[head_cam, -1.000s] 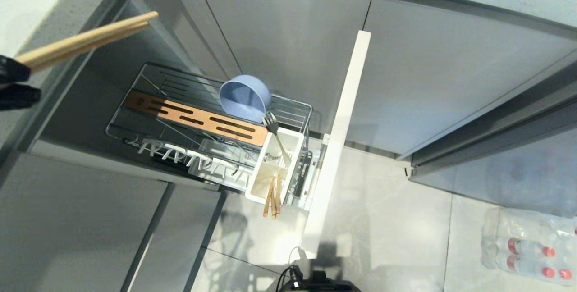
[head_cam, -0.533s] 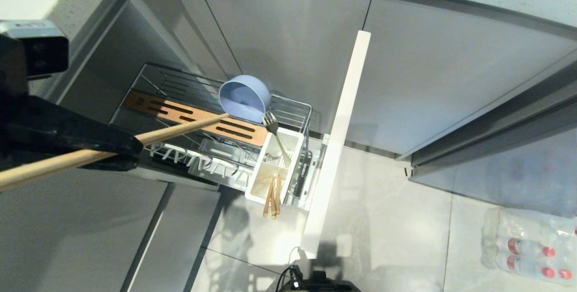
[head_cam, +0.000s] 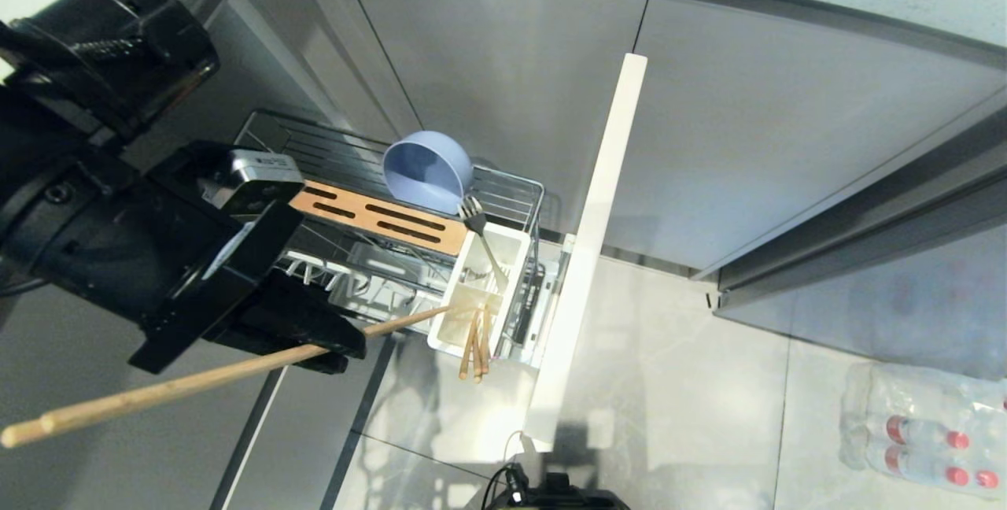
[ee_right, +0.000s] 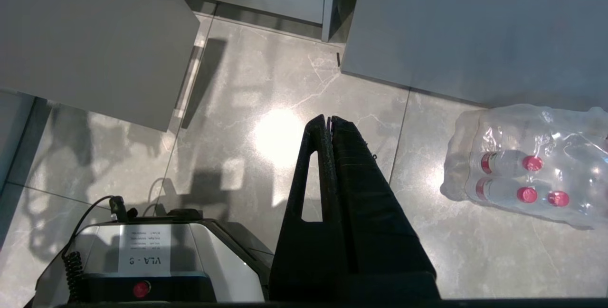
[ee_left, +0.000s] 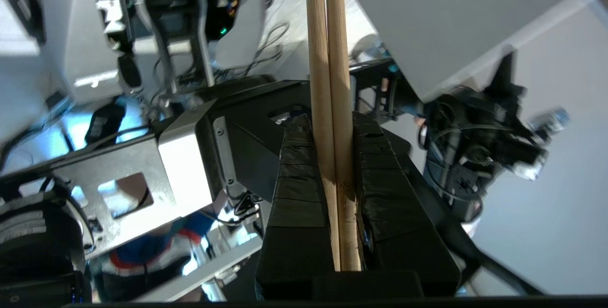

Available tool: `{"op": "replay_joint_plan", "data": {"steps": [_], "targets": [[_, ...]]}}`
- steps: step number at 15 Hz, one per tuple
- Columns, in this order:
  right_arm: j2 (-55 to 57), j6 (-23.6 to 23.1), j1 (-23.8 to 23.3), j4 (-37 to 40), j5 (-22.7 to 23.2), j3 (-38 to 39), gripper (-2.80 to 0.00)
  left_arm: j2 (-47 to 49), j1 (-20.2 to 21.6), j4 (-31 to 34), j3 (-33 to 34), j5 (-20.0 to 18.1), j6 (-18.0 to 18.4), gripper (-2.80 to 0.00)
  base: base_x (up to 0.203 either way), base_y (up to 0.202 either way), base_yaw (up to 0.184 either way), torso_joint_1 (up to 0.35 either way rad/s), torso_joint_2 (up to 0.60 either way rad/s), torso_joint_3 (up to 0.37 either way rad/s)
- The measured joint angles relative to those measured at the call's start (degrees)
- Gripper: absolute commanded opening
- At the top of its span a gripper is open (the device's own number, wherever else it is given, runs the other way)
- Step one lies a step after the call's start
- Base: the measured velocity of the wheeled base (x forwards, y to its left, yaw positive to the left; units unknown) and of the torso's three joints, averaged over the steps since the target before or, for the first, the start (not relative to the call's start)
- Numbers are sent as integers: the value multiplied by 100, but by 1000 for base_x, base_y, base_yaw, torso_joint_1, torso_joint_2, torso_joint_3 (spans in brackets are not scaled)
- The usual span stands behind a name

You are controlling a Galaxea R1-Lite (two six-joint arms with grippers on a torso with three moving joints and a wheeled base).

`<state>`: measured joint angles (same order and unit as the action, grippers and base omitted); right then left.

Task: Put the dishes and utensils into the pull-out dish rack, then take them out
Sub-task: Pick up the chopsticks and place it in the cupboard

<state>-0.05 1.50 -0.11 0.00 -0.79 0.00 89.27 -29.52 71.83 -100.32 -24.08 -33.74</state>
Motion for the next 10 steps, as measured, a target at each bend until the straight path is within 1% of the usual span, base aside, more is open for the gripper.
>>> {"op": "replay_joint_plan", "data": {"steps": [2,4,5,8,9,10], "targets": [[0,-1,0,0,0,0,-280,219,-90,-52,8,44,-147,-280,0,0,0,0,0,0],[0,-1,0,0,1,0,-280,420,-134,-253,24,71,-306,-280,0,0,0,0,0,0],[1,-1,0,0,-1,0,-280,508,-140,-369,31,146,-374,-280,0,0,0,0,0,0],[2,0,-2,0,0,0,-280,784,-150,-533,49,659,-603,-280,0,0,0,0,0,0],[2,-1,0,0,0,0,-280,866,-150,-551,49,782,-637,-280,0,0,0,0,0,0],[2,-1,0,0,-2,0,-280,930,-150,-560,49,810,-644,-280,0,0,0,0,0,0]]}}
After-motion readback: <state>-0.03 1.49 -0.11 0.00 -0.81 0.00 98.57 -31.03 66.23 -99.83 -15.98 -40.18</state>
